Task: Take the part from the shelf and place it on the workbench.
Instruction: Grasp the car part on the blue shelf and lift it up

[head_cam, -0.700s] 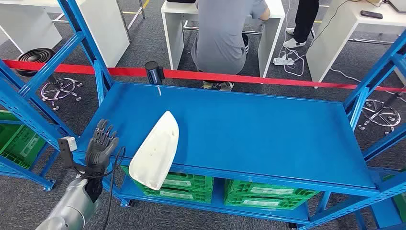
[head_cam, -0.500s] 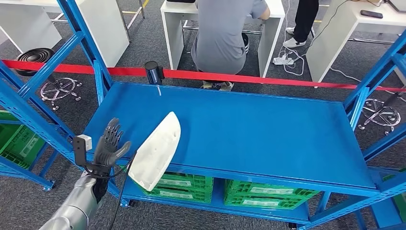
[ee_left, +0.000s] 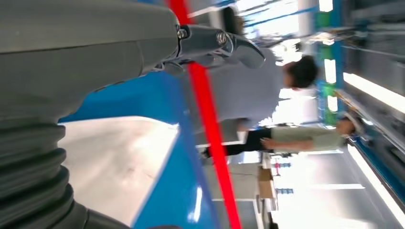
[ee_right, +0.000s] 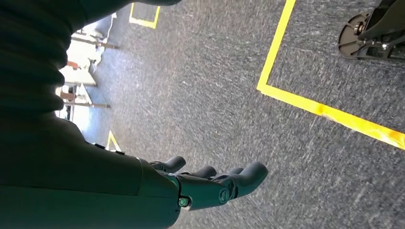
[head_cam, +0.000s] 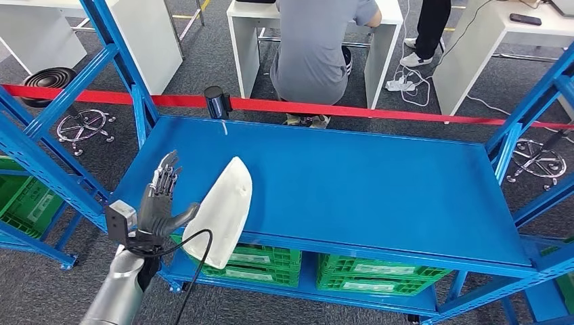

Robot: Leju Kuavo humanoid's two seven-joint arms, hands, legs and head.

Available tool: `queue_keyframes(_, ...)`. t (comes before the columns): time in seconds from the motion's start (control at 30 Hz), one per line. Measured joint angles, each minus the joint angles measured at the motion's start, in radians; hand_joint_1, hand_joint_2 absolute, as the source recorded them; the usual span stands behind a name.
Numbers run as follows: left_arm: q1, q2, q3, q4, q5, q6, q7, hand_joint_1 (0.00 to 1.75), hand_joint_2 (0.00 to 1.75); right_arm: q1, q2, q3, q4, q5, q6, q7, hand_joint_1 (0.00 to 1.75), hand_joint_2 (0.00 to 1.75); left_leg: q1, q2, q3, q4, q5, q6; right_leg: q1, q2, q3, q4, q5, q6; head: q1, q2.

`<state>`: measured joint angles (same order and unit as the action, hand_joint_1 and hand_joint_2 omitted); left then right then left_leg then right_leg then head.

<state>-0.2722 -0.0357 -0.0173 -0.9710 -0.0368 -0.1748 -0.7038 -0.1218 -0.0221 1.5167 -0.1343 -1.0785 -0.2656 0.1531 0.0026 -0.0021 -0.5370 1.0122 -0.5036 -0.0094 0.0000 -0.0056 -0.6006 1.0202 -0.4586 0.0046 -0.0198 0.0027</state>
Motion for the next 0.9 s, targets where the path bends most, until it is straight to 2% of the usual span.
queue_keyframes(0.13,0.072,0.0,-0.054,-0.189,-0.057,0.036,0.0,0.0,1.75,0.0,0.0,0.0,0.0,-0.011,0.0,0.0,0.0,1.75,0.0,0.0,-0.001,0.0,-0.001,0.0,0.0,0.0,0.0,0.0,0.0,0.0,0.0,0.0)
queue_keyframes(0.37,0.197,0.001,-0.114,-0.42,-0.087,-0.031,0.023,0.0,1.75,0.001,0.0,0.0,0.0,-0.014,0.004,0.006,0.0,1.75,0.0,0.0,-0.001,0.0,-0.001,0.0,0.0,0.0,0.0,0.0,-0.001,0.0,0.0,0.0)
queue_keyframes(0.67,0.294,0.004,-0.15,-0.558,-0.146,-0.086,0.077,0.0,1.75,0.001,0.0,0.0,0.0,-0.022,0.004,0.008,0.0,1.75,0.0,0.0,-0.001,0.0,-0.001,0.001,0.0,0.0,0.0,0.0,-0.001,0.0,0.0,0.0)
queue_keyframes(0.9,0.364,0.004,-0.162,-0.612,-0.332,0.008,0.125,0.0,1.75,0.001,0.0,0.0,0.0,-0.027,0.004,0.016,0.0,1.75,0.0,0.0,-0.002,0.0,-0.001,0.001,0.0,0.0,0.0,0.0,-0.001,0.0,0.0,0.0)
